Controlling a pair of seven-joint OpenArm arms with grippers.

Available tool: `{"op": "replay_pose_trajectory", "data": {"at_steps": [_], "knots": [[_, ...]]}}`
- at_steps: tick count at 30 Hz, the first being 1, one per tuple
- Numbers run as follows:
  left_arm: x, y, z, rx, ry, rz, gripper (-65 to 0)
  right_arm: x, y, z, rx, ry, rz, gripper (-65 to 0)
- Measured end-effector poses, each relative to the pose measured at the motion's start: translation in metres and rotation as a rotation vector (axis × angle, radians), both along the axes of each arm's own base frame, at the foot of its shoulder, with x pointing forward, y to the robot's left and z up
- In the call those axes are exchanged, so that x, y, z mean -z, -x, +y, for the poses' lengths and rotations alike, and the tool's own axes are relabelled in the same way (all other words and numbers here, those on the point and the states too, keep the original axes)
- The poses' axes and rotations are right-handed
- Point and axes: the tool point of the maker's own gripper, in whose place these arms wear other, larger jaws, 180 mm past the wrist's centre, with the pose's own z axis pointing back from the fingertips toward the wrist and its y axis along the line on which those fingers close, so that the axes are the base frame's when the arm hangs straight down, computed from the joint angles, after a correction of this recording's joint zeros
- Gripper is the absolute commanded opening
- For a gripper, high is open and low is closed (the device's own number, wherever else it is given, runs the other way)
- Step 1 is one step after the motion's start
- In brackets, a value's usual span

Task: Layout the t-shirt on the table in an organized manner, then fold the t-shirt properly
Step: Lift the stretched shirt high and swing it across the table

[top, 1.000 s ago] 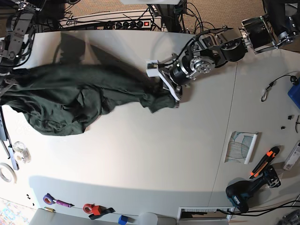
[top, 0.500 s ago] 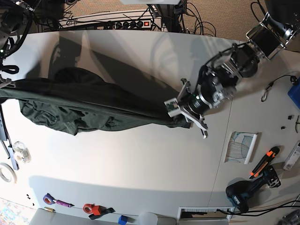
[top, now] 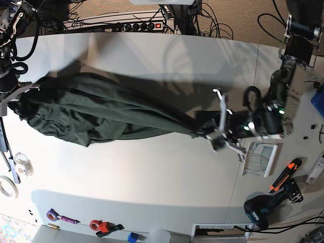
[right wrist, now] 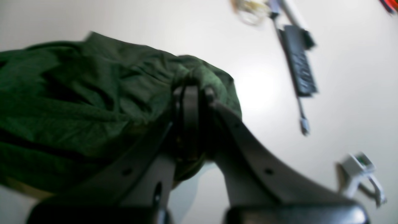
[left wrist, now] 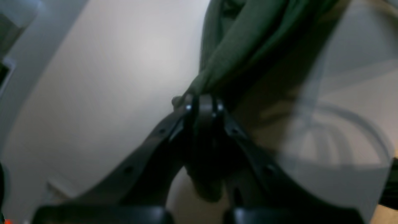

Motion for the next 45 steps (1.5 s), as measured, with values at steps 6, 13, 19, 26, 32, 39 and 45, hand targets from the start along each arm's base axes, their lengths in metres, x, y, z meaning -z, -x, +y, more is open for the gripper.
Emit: {"op": "replay_pose_trajectory", "data": {"at_steps": [6, 13, 19, 26, 32, 39, 45], "knots": [[-0.060, -0.029, 0.042, -0.152, 0.196, -0.081, -65.0, -0.034, -0.019, -0.023, 0.115, 0.067, -0.117, -65.0], [-0.068, -0.031, 0.033, -0.133, 0.263, -0.110, -65.0, -0.030, -0.059, 0.006, 0.038, 0.016, -0.157, -65.0], [-0.077, -0.074, 0.030, -0.206, 0.163, -0.249, -65.0, 0.004, -0.121, 0.021, 0.030, -0.086, -0.094, -65.0], [-0.102, -0.138, 0.031, -0.296, 0.249, -0.239, -65.0, -0.026, -0.191, 0.024, 0.016, -0.185, -0.167, -65.0], [-0.178, -0.186, 0.038, -0.330, 0.335, -0.323, -65.0, -0.109, -0.237, 0.013, 0.022, -0.249, -0.330, -65.0], [-0.281, -0.196, 0.041, -0.306, 0.396, -0.491, -65.0, -0.173, -0.262, 0.028, -0.078, -0.363, -0.411, -65.0], [-0.317, -0.194, 0.042, -0.292, 0.403, -0.556, -65.0, -0.215, -0.264, 0.043, -0.182, -0.390, -0.499, -65.0]]}}
